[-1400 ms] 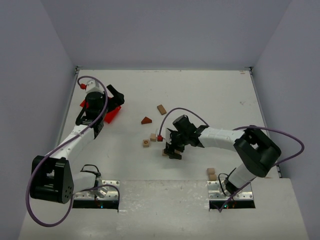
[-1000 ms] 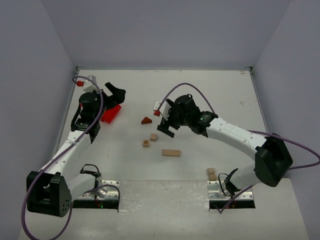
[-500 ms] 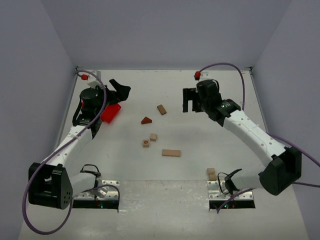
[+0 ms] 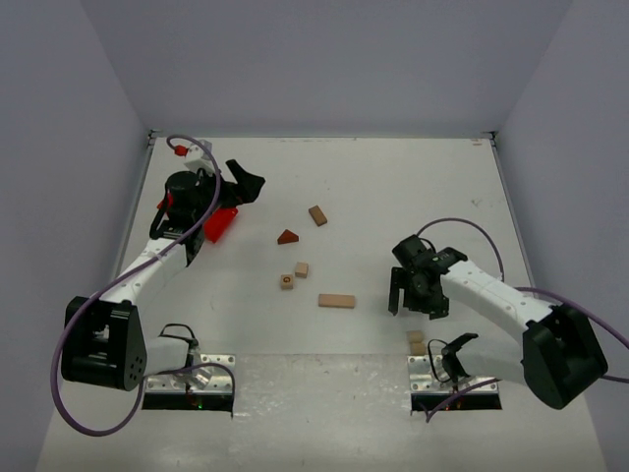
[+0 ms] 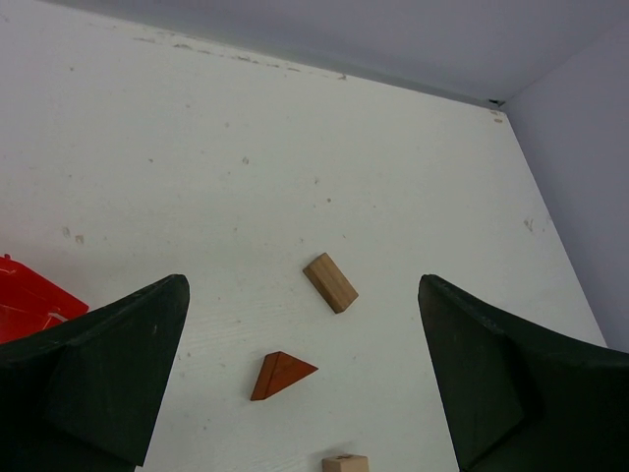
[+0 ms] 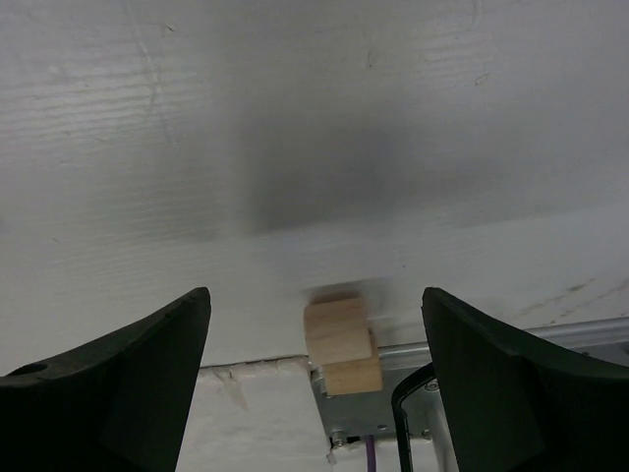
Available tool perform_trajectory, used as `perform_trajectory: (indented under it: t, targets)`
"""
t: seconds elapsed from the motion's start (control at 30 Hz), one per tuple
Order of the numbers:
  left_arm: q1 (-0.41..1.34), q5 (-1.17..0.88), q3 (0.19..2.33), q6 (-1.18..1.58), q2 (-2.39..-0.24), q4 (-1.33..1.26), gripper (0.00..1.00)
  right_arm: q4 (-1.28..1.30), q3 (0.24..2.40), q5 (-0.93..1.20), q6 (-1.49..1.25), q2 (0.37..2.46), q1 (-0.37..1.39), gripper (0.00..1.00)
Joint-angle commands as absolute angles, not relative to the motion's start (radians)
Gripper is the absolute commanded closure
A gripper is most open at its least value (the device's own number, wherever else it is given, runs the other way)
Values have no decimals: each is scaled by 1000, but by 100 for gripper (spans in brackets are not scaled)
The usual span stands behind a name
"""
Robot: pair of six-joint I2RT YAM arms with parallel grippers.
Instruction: Build the wood block tower
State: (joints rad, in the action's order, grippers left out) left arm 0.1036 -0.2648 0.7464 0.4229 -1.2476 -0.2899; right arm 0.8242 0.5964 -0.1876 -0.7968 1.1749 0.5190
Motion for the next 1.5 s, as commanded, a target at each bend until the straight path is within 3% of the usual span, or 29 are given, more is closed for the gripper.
perform_trajectory:
  t: [0.0,0.27,0.5,0.7,0.97,1.2,1.3,1.47]
  targets:
    - [106,-276,753,417,-1239,-366,0,825,574,-129,-860,1212,515,15]
    - [106,-271,753,430,-1249,-379,0,815,493,-8,-887,1155,515,18]
    - [106,-272,753,437,-1250,-382,0,815,478,-44,-892,1175,514,31]
    - [106,-275,752,442,-1247,-382,0,818,479,-65,-902,1179,515,56]
    - [106,-335,735,454,-1250,-425,0,803,497,-90,-892,1153,515,75]
    - [150,-507,735,429,-1268,-489,0,497,505,-8,-827,1064,515,80]
    - [235,-652,744,343,-1276,-503,0,302,511,61,-827,1042,512,80]
    - [479,-822,756,10,-1275,-416,0,235,595,186,-829,1069,456,80]
